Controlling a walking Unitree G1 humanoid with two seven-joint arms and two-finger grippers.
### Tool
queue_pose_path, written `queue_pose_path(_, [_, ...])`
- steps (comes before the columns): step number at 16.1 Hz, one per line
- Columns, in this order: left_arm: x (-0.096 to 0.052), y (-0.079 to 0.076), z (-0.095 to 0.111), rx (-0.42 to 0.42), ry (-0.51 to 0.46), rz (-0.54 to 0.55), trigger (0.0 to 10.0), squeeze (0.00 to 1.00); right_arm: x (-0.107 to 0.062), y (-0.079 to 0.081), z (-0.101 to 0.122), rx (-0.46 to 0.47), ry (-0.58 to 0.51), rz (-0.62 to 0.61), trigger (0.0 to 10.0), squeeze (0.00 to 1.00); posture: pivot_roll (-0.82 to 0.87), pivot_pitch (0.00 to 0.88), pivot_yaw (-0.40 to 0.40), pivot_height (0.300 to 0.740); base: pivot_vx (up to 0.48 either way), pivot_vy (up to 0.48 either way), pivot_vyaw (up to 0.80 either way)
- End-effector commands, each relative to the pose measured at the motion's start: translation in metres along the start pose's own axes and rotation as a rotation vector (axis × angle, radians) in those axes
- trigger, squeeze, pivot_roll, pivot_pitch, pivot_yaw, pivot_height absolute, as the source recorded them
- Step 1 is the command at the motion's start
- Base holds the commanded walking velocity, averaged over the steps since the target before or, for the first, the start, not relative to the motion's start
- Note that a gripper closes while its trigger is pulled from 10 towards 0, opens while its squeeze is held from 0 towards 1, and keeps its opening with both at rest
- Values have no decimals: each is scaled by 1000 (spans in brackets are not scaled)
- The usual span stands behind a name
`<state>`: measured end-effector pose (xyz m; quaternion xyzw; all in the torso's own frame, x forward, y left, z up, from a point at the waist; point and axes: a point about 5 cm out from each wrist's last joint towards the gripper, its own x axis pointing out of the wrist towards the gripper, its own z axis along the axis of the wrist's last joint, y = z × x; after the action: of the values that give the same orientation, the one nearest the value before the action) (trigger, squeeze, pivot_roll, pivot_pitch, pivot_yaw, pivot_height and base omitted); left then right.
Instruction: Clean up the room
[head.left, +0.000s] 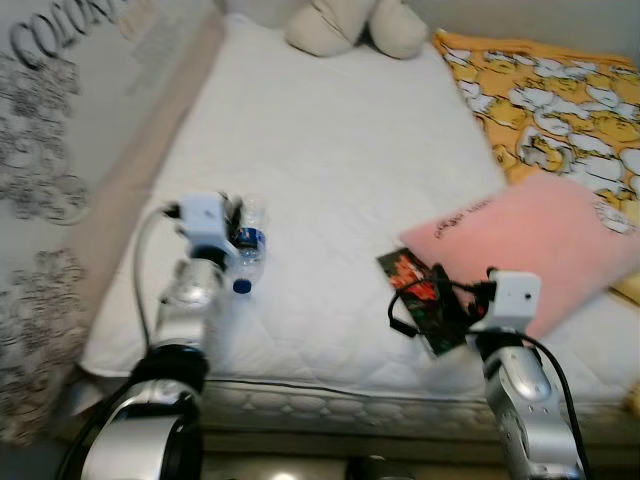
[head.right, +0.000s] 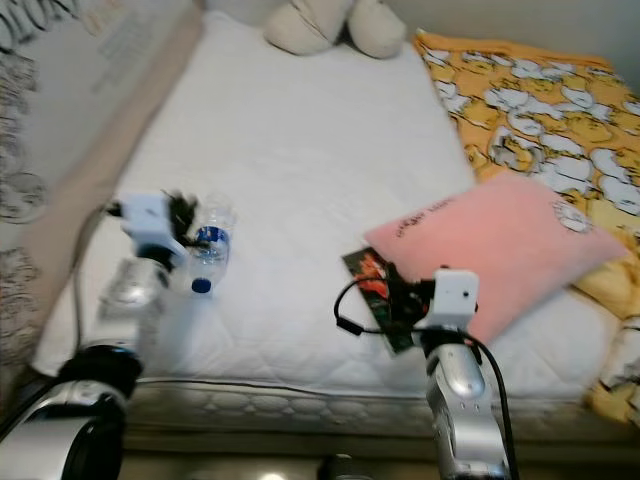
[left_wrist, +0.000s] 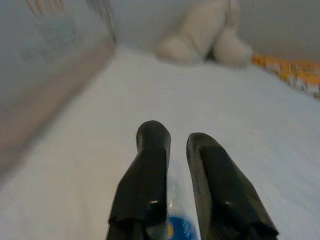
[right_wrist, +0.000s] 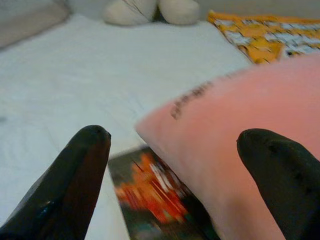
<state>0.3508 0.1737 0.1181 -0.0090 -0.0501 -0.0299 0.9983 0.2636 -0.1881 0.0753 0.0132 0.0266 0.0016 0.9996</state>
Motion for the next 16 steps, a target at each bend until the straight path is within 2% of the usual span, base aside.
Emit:
queue_pose_path(1, [-7,1,-6,-7,10,-12,3451,0,-1,-6,-1,3,-6,-27,10000,0,-18,0,-11,740,0,0,0])
queue_pose_path(2, [-15,5,-7,-16,-2,7,10000,0,1,-6,-1,6,-18,-30,10000,0,-12,0,-10,740,0,0,0])
queue_pose_path(3, [-19,-3,-12,-25,24,-1,10000,0,4,-6,-3,7,-25,-33,10000,0,-14,0,-10,740,0,0,0])
queue_pose_path(5, [-16,-15,-16,-11,55,-22,10000,0,6,-6,-3,8,-30,-33,10000,0,-25,0,-12,740,0,0,0])
queue_pose_path(6, [-14,-21,-17,26,72,-39,10000,0,6,-6,-2,5,-35,-33,10000,0,-30,0,-11,740,0,0,0])
queue_pose_path(7, [-12,-24,-18,37,81,-59,10000,643,7,-7,-1,1,-42,-33,10000,0,-41,0,-7,740,0,0,0])
queue_pose_path(8, [-11,-26,-19,29,87,-86,10000,1000,6,-10,1,-4,-50,-39,10000,0,-54,0,-5,740,0,0,0])
queue_pose_path(9, [-7,-27,-22,41,130,-89,10000,1000,2,-16,1,-7,-63,-62,10000,0,-67,0,-5,740,0,0,0])
queue_pose_path(12, [3,-34,-21,87,152,-123,10000,1000,-11,-17,-3,-4,-62,-70,10000,0,-99,0,0,740,0,0,0])
queue_pose_path(16, [17,-29,-21,119,241,-66,10000,1000,-31,-17,-9,4,-43,-57,10000,0,-166,0,20,740,0,0,0])
